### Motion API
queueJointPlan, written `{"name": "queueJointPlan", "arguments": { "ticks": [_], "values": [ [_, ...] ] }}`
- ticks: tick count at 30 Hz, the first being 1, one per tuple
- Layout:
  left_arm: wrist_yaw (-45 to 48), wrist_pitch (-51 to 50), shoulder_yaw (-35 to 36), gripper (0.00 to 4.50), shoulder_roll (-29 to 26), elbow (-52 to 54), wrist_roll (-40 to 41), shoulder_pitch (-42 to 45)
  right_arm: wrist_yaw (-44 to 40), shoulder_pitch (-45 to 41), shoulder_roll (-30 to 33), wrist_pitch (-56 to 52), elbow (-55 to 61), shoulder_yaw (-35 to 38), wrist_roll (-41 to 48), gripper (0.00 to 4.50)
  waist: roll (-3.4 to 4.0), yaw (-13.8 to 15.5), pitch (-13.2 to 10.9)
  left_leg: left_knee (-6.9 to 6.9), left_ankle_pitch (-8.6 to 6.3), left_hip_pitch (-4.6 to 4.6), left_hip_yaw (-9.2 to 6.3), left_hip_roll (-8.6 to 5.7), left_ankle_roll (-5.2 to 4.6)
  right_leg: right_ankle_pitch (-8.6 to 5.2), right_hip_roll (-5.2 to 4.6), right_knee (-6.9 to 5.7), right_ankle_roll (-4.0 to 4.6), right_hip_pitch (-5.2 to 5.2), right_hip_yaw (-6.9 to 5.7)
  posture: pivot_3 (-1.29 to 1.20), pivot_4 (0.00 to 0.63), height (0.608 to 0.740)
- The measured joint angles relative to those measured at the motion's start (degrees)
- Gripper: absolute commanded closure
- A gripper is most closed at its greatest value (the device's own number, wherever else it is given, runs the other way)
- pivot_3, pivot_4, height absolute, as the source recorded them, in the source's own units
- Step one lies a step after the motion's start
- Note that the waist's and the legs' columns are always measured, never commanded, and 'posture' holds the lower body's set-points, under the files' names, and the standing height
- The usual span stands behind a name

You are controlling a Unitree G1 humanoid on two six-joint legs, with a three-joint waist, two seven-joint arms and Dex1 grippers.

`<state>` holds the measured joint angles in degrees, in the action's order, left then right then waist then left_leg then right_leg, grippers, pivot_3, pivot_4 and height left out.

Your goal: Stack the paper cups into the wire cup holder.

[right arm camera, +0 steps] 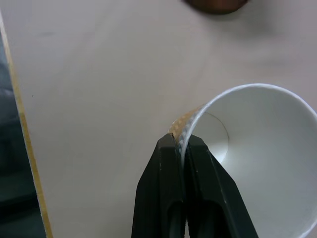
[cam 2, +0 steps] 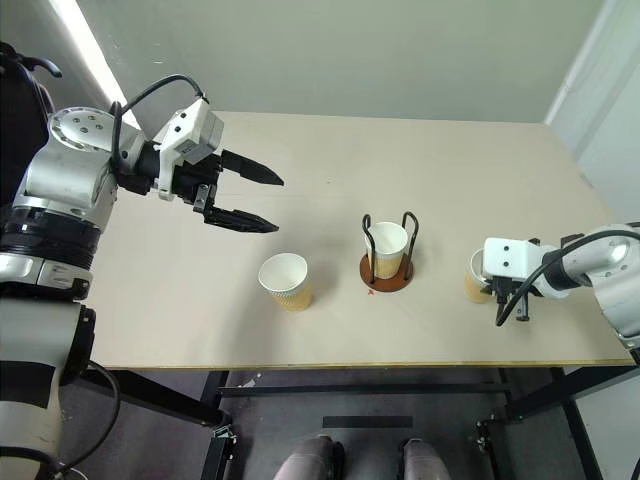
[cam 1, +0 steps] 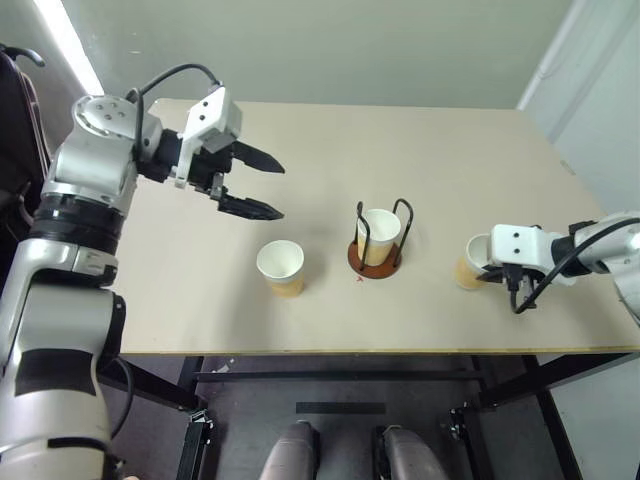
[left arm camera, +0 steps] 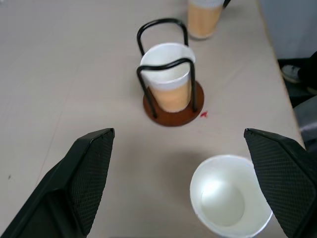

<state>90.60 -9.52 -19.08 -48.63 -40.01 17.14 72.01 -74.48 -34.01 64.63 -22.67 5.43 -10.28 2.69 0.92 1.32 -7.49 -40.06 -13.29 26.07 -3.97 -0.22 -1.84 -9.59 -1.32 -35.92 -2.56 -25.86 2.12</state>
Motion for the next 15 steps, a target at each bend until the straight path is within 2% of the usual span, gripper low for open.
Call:
{"name": "queueJointPlan", "arguments": {
  "ticks": [5, 9, 15],
  "values": [
    [0.0, 1.5, 0.1, 0.00, 0.1, -1.4, -0.5, 1.2, 0.4, -10.9, -1.1, -4.7, 1.8, 3.0, 2.9, 4.47, 0.00, -0.3, 0.0, 0.06, -0.01, -0.01, -0.02, 0.00, 0.02, -0.08, 0.02, -0.02, 0.16, -0.06, 0.01, 0.00, 0.150, 0.740],
    [0.0, 2.1, 0.0, 0.00, 0.5, -2.1, -0.6, 1.4, 0.8, -19.6, -4.4, -6.7, 2.2, 3.0, 3.9, 4.47, 0.00, -0.5, 0.0, 0.09, -0.01, 0.02, -0.06, 0.00, 0.03, -0.09, 0.03, -0.02, 0.19, -0.12, 0.00, 0.00, 0.150, 0.740],
    [0.0, 2.5, 0.0, 0.00, 0.8, -3.0, -0.7, 1.6, 1.1, -25.8, -11.8, -8.3, 2.4, -0.2, 4.3, 4.47, 0.00, -0.5, 0.0, 0.12, -0.02, 0.05, -0.13, 0.00, 0.05, -0.07, 0.04, -0.03, 0.21, -0.18, -0.06, 0.00, 0.150, 0.740]
  ]
}}
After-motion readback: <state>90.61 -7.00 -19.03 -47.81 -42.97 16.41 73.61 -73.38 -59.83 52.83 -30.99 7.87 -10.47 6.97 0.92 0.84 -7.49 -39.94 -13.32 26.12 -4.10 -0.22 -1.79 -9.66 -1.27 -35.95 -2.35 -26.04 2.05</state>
